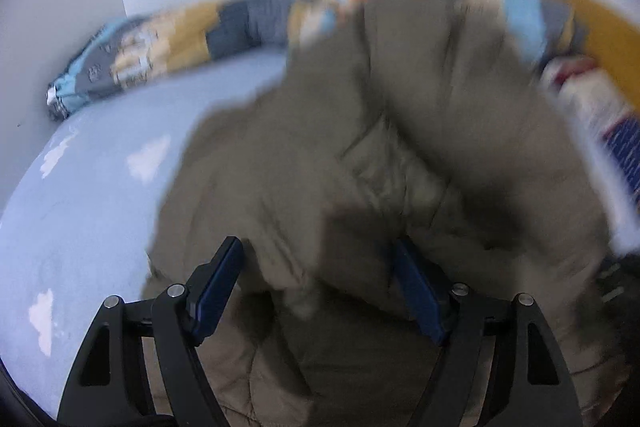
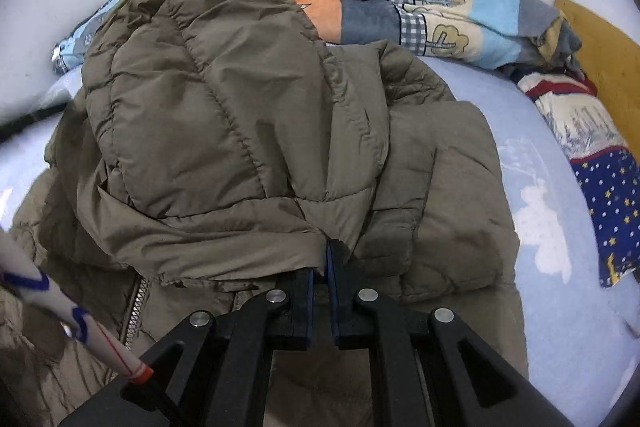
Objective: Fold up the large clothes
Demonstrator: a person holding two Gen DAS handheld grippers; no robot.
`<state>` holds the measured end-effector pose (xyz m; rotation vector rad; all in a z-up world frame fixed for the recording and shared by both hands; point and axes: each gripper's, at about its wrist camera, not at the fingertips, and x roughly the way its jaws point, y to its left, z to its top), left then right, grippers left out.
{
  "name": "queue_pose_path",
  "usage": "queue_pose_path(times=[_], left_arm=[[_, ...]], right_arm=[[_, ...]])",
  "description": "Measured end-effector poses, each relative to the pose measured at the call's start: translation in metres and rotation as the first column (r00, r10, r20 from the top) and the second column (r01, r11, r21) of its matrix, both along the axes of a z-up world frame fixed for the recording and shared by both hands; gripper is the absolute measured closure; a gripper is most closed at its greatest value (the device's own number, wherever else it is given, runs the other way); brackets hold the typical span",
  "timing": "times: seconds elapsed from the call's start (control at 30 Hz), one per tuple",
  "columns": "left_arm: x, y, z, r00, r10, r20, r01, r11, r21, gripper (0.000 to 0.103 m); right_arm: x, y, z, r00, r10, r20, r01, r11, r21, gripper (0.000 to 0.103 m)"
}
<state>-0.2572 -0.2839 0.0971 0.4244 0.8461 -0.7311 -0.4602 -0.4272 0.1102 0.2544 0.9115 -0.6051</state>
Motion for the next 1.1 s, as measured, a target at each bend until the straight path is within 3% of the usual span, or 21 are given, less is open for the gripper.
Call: queue_pose_path(times=[0.1, 0.17, 0.27, 0.37, 0.47, 0.57, 0.63, 0.77, 0.9, 0.97, 1.03, 1.1], left_arm=[[0.004, 0.003, -0.009, 0.999, 0.032, -0.040, -0.033, 0.999, -0.010, 0.026], [0.005, 0.004, -0.006, 0.999, 0.026, -0.038, -0.027, 1.000, -0.012, 0.026], [0.005, 0.004, -0.007, 0.999, 0.028, -0.035, -0.028, 1.000, -0.014, 0.026], [0.005, 0.006, -0.007, 0.999, 0.034, -0.031, -0.034, 0.999, -0.020, 0.026], [0.002, 0.010, -0.002, 0.998, 0.042, -0.038, -0.043, 0.999, -0.030, 0.027], [-0.009, 0.016, 0.018, 0.997, 0.047, 0.058, -0.044, 0.998, -0.047, 0.027], [-0.022, 0.018, 0.039, 0.985, 0.041, 0.166, -0.025, 0.994, -0.102, 0.027], [-0.043, 0.015, 0.059, 0.970, -0.018, 0.244, 0.070, 0.977, -0.204, 0.027], [-0.051, -0.006, 0.041, 0.973, -0.112, 0.200, 0.147, 0.974, -0.174, 0.027], [-0.042, -0.017, 0.024, 0.984, -0.102, 0.143, 0.121, 0.984, -0.130, 0.027], [-0.026, -0.031, -0.004, 0.995, -0.086, 0.049, 0.087, 0.996, -0.015, 0.024], [-0.025, -0.030, -0.011, 0.995, -0.088, 0.039, 0.089, 0.996, -0.026, 0.023]], right_arm=[[0.002, -0.005, 0.003, 1.000, 0.014, -0.011, -0.013, 1.000, 0.023, 0.088], [0.002, -0.004, 0.008, 0.997, 0.027, -0.069, -0.026, 0.999, 0.020, 0.066], [-0.008, 0.006, 0.021, 0.996, 0.043, -0.074, -0.040, 0.998, 0.041, 0.049], [-0.018, 0.014, 0.036, 0.996, 0.046, -0.073, -0.046, 0.999, -0.001, 0.048], [-0.026, 0.007, 0.060, 0.996, 0.019, 0.088, -0.019, 1.000, -0.005, 0.048], [-0.020, -0.005, 0.069, 0.976, -0.009, 0.219, 0.008, 1.000, 0.002, 0.048], [-0.009, -0.014, 0.059, 0.975, -0.037, 0.221, 0.031, 0.999, 0.031, 0.048], [0.008, -0.023, 0.039, 0.968, -0.061, 0.245, 0.035, 0.993, 0.109, 0.048], [0.025, -0.021, 0.017, 0.982, -0.037, 0.184, 0.013, 0.991, 0.132, 0.048], [0.031, -0.018, 0.000, 0.992, -0.031, 0.126, 0.011, 0.989, 0.150, 0.048], [0.030, -0.014, -0.006, 0.993, -0.030, 0.112, 0.014, 0.989, 0.144, 0.048], [0.032, -0.015, -0.008, 0.995, -0.024, 0.096, 0.010, 0.988, 0.153, 0.048]])
